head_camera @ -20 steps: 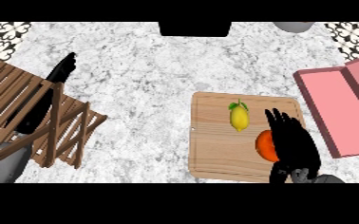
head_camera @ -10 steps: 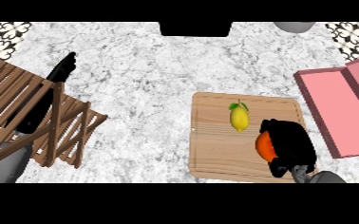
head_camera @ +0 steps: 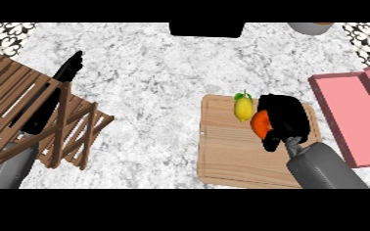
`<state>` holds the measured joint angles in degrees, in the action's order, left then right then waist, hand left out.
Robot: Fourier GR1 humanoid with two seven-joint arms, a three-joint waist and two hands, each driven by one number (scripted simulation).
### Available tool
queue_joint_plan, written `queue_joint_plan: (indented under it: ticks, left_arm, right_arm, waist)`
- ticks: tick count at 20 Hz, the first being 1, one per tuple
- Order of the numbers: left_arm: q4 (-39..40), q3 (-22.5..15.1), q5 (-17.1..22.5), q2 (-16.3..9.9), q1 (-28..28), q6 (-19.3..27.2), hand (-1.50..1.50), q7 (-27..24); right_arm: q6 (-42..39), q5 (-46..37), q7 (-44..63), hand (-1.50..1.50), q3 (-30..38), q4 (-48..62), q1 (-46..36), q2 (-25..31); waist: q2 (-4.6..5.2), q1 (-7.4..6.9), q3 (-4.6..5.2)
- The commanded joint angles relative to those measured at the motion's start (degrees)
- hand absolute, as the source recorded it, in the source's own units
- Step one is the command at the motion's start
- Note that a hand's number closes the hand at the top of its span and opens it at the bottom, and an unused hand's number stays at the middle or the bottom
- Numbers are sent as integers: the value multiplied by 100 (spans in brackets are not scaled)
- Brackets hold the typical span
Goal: Pick the squash from the cutting board and place it in the cardboard box
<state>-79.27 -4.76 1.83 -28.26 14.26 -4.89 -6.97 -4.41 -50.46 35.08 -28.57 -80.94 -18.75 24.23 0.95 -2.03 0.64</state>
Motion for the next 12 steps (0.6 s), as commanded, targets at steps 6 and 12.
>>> queue_joint_plan:
  ticks: [6,12]
  left_arm:
    - [-300,-364,77,514,334,-139,0,-42]
    - [-444,-418,-111,603,-87,38,0,-128]
  right_arm:
    - [846,-57,-253,150,1001,2087,-2247,-794]
    - [1023,-618,-204,150,987,2458,-3070,-734]
  waist:
    - [-8,-116,-72]
    - [-76,15,-65]
